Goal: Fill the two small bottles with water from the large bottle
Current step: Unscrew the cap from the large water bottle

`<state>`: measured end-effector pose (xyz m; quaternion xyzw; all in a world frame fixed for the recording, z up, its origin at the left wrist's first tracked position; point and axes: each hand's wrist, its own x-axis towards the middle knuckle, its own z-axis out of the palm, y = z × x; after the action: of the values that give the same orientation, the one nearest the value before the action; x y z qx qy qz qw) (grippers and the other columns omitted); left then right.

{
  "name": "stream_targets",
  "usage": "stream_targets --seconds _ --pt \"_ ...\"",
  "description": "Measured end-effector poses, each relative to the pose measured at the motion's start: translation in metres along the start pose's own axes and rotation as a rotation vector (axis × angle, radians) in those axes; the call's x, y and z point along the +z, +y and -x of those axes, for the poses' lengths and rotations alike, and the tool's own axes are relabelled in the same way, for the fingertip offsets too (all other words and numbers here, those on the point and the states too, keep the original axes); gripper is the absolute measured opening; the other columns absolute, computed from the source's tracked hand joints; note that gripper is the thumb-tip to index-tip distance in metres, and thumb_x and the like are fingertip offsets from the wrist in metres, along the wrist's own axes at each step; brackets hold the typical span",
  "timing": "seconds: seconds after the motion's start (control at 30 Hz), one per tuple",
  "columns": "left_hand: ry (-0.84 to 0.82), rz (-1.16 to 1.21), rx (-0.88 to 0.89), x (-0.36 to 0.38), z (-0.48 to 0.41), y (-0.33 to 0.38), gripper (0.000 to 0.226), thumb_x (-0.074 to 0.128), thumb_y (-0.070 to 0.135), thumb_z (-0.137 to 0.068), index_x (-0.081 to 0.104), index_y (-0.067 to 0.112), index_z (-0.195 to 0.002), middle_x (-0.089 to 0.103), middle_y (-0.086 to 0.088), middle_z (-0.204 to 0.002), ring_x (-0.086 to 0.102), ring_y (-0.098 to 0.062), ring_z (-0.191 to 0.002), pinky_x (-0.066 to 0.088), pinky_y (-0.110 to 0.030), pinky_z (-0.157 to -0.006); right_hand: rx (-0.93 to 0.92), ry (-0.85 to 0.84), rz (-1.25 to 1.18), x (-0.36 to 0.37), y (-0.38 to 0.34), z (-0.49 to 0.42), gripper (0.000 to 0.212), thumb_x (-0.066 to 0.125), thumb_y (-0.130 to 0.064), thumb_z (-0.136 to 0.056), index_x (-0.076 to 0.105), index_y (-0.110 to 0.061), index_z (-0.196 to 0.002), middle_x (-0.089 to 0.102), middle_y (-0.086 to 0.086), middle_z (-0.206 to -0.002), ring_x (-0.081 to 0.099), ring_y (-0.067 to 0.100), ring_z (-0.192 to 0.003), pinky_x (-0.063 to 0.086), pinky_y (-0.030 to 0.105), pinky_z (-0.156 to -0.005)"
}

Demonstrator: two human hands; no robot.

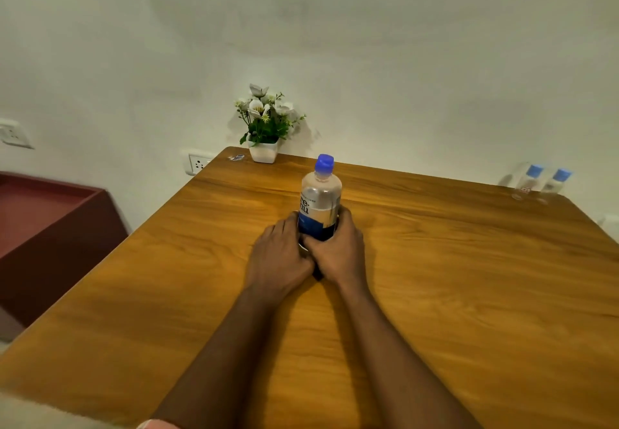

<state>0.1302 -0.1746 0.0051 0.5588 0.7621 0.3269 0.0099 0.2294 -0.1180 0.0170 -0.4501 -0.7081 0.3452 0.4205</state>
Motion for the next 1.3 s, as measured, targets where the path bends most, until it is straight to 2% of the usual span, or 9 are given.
stream_targets --seconds 0.1,0.27,0.63,0.8,0.87,0.93,1.03,1.1,1.3 --pt "0.000 0.012 0.008 -0.006 0.025 0.009 0.060 0.057 0.037 -0.082 0.038 0.019 -0.136 0.057 -0.001 -0.123 0.052 -0.018 -0.111 0.046 -0.039 -0.097 0.002 0.004 0.006 -0.012 -0.002 0.026 0.075 0.086 -0.030 -0.066 0.047 -0.024 -0.130 0.061 -0.004 -0.128 0.059 0.017 -0.118 0.052 0.029 -0.092" --pt "0.011 0.017 0.034 -0.013 0.058 0.022 0.056 0.055 0.035 -0.080 0.042 0.020 -0.132 0.059 0.000 -0.115 0.054 -0.018 -0.104 0.048 -0.037 -0.092 -0.019 0.007 0.016 -0.030 -0.005 0.061 0.072 0.085 -0.032 -0.064 0.049 -0.024 -0.126 0.064 -0.005 -0.122 0.062 0.015 -0.112 0.051 0.022 -0.082" --pt "-0.048 0.018 0.028 -0.021 0.084 0.032 0.062 0.053 0.037 -0.081 0.036 0.020 -0.138 0.056 -0.001 -0.125 0.052 -0.020 -0.112 0.046 -0.040 -0.097 -0.009 -0.023 0.013 -0.042 -0.009 0.088 0.076 0.085 -0.027 -0.067 0.046 -0.022 -0.133 0.061 -0.002 -0.130 0.057 0.018 -0.121 0.051 0.032 -0.096" --pt "-0.061 0.040 0.038 -0.019 0.081 0.027 0.076 0.063 0.042 -0.074 0.034 0.019 -0.140 0.054 -0.002 -0.131 0.051 -0.021 -0.116 0.045 -0.040 -0.099 -0.001 -0.262 -0.110 -0.064 -0.009 0.086 0.096 0.087 -0.030 -0.066 0.032 -0.031 -0.144 0.051 -0.013 -0.138 0.049 0.011 -0.127 0.047 0.020 -0.093" --pt "-0.023 0.043 0.053 -0.016 0.081 0.025 0.079 0.065 0.052 -0.077 0.032 0.020 -0.142 0.053 -0.003 -0.135 0.050 -0.022 -0.121 0.044 -0.038 -0.100 0.075 -0.320 -0.071 -0.082 -0.013 0.080 0.101 0.083 -0.038 -0.071 0.023 -0.030 -0.151 0.038 -0.007 -0.151 0.041 0.017 -0.134 0.047 0.034 -0.100" --pt "0.010 0.065 0.060 -0.014 0.082 0.024 0.084 0.063 0.063 -0.078 0.032 0.020 -0.143 0.052 -0.002 -0.138 0.049 -0.022 -0.124 0.043 -0.036 -0.100 0.095 -0.266 0.009 -0.100 -0.024 0.071 0.085 0.075 -0.040 -0.079 0.030 -0.026 -0.150 0.037 -0.002 -0.153 0.044 0.021 -0.133 0.048 0.039 -0.097" --pt "0.030 0.079 0.057 -0.012 0.081 0.023 0.087 0.061 0.068 -0.077 0.032 0.021 -0.143 0.051 -0.001 -0.139 0.048 -0.021 -0.125 0.041 -0.034 -0.099 -0.086 -0.120 0.208 -0.122 -0.061 0.049 0.054 0.064 -0.044 -0.088 0.052 -0.020 -0.135 0.061 0.002 -0.126 0.060 0.016 -0.108 0.047 0.025 -0.078" --pt "0.031 0.072 0.042 -0.012 0.080 0.023 0.089 0.059 0.070 -0.077 0.030 0.020 -0.145 0.049 -0.002 -0.141 0.046 -0.021 -0.127 0.040 -0.034 -0.101 -0.209 -0.118 0.329 -0.133 -0.092 0.033 0.045 0.058 -0.049 -0.090 0.063 -0.017 -0.122 0.068 0.001 -0.106 0.064 0.013 -0.090 0.051 0.026 -0.073" --pt "0.021 0.045 -0.001 -0.012 0.079 0.025 0.092 0.056 0.072 -0.078 0.026 0.019 -0.148 0.045 -0.002 -0.146 0.042 -0.020 -0.132 0.039 -0.035 -0.105 -0.233 -0.517 0.758 -0.125 -0.159 -0.004 0.045 0.055 -0.055 -0.090 0.066 -0.012 -0.093 0.068 0.006 -0.075 0.068 0.019 -0.061 0.049 0.023 -0.050"
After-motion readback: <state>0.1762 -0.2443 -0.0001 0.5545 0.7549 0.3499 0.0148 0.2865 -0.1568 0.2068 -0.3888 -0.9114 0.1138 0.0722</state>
